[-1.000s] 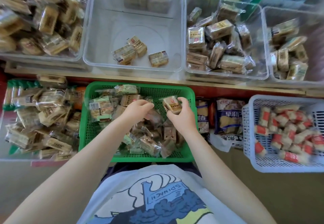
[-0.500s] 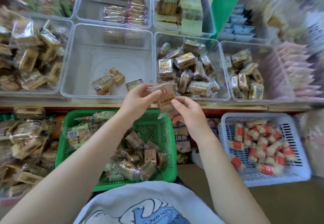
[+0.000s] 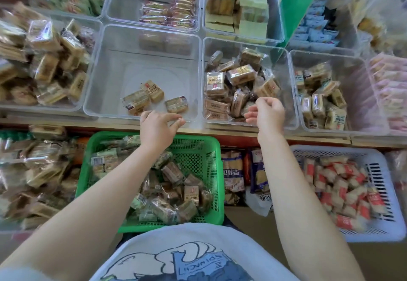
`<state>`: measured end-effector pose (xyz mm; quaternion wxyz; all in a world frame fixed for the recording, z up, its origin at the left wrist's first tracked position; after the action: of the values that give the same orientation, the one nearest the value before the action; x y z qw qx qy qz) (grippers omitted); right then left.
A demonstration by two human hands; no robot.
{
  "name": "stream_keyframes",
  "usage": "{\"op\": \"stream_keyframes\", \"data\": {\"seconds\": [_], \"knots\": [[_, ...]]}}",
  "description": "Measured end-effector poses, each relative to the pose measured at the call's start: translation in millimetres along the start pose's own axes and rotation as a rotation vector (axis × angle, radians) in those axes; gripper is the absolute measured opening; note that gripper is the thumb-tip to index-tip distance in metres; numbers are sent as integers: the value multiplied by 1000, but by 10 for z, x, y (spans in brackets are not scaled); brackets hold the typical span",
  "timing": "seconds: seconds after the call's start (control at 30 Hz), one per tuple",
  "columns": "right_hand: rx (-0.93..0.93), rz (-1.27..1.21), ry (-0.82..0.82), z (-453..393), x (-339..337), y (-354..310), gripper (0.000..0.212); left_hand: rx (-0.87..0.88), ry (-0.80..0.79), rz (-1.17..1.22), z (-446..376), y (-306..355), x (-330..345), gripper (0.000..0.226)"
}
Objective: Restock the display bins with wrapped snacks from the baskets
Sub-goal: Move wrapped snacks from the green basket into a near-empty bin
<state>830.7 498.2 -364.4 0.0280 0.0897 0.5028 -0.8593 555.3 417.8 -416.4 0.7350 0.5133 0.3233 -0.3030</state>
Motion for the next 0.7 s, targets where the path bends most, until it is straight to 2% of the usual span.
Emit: {"op": "stream_keyframes", "data": {"seconds": [0.07, 0.17, 0.27, 0.33, 0.37, 0.43, 0.53, 0.6, 0.7], "knots": [[-75, 54, -137, 305, 273, 103, 10, 4, -5, -5, 10, 28, -16, 36], [65, 206, -466, 596, 807, 720, 12, 68, -22, -41, 36, 25, -3, 41], [265, 607, -704, 730, 1120, 1597, 9, 193, 110, 2, 318, -87, -50, 48], [297, 921, -844, 816, 1184, 2007, 25, 173, 151, 25, 557, -238, -45, 43], [315, 1033, -941, 876, 1212, 2151, 41, 115, 83, 46, 635, -326, -7, 39], [379, 1174, -1139, 1046, 1282, 2312, 78, -25, -181, 68, 699, -498, 148, 33], [474, 1257, -1246, 1242, 1407, 2381, 116, -125, -557, -17, 762, -693, 403, 33], [519, 1296, -1272, 1345, 1475, 2418, 128, -153, -665, -22, 822, -780, 513, 32], [510, 1286, -1217, 1476, 1552, 2519, 128, -187, -675, 34, 893, -839, 596, 30]]}}
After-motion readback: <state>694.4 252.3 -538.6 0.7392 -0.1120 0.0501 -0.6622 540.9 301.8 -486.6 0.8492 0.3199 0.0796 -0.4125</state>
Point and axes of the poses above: each hand's wrist, its own z-axis away from the middle knuckle, its own x-axis out of the palm, y = z × x, the point moved 5 cm from there along -z, towards the middle knuckle, and after that the axes turned 13 degrees about -y, right-handed, at the moved point
